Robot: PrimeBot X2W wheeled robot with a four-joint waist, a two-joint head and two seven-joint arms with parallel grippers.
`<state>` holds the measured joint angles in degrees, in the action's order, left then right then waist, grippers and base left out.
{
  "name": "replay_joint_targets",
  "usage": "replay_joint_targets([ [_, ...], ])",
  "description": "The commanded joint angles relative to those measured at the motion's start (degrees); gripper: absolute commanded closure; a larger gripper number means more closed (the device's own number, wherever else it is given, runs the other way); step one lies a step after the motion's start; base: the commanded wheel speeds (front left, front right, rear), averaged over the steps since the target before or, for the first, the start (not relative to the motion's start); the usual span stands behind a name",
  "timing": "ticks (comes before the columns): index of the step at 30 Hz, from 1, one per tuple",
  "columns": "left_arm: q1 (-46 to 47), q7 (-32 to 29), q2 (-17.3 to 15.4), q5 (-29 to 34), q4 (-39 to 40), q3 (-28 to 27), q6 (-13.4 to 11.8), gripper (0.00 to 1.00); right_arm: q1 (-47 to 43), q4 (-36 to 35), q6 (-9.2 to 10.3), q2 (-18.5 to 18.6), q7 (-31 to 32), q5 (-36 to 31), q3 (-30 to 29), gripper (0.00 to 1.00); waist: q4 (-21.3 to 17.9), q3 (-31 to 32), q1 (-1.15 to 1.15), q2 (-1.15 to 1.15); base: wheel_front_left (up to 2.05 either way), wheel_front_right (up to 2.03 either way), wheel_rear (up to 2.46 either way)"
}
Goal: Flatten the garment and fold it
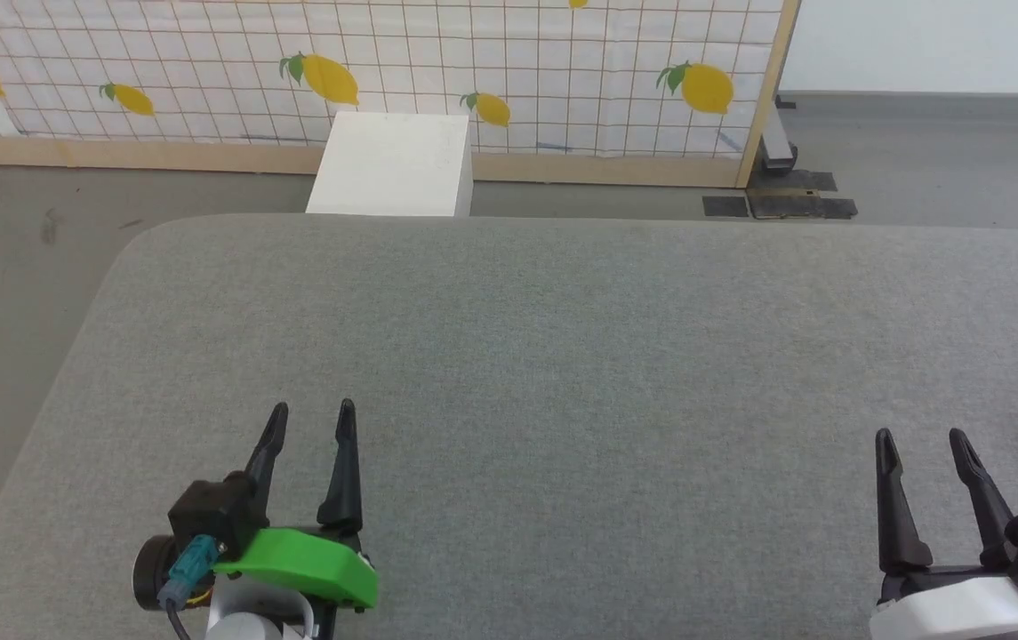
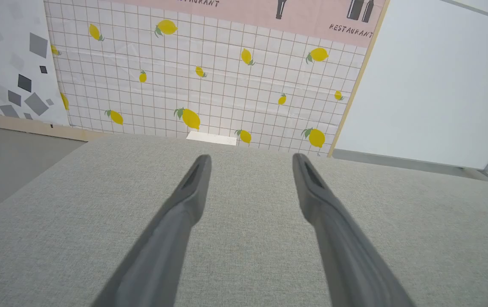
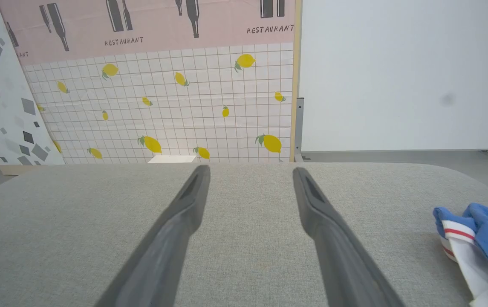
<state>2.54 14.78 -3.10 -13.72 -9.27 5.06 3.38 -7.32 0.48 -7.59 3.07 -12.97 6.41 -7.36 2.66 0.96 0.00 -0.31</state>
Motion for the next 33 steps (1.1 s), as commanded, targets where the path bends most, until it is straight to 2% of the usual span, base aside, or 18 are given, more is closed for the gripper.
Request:
replay_joint_targets([
  [1, -0.8, 0.2, 0.2, -0.6, -0.2, 0.1, -0.4, 0.0, -0.9, 0.1, 0.1, -0.2, -0.3, 0.4, 0.2, 0.0, -0.1, 0.0, 0.0, 0.31, 0.0, 0.0, 0.0],
  [11, -1.0, 0.2, 0.2, -1.1, -0.8, 0.3, -0.6, 0.0, -1.2, 0.5, 0.1, -0.2, -0.5, 0.8, 0.4, 0.0, -0.7, 0.6, 0.0, 0.31, 0.0, 0.0, 0.0],
  [12, -0.3, 0.0, 0.0, -0.4, -0.7, 0.2, -0.4, 1.0, -0.4, 0.4, -0.01, 0.0, -0.1, 0.4, 0.2, 1.0, -0.7, 0.6, 0.0, 0.0, 0.0, 0.0, 0.0],
  [33, -0.3, -0.4, 0.0, -0.1, -0.5, 0.1, -0.5, 1.0, -0.3, 0.4, -0.01, 0.0, 0.1, 0.2, 0.3, 1.0, -0.8, 0.5, 0.0, 0.01, 0.0, 0.0, 0.0],
])
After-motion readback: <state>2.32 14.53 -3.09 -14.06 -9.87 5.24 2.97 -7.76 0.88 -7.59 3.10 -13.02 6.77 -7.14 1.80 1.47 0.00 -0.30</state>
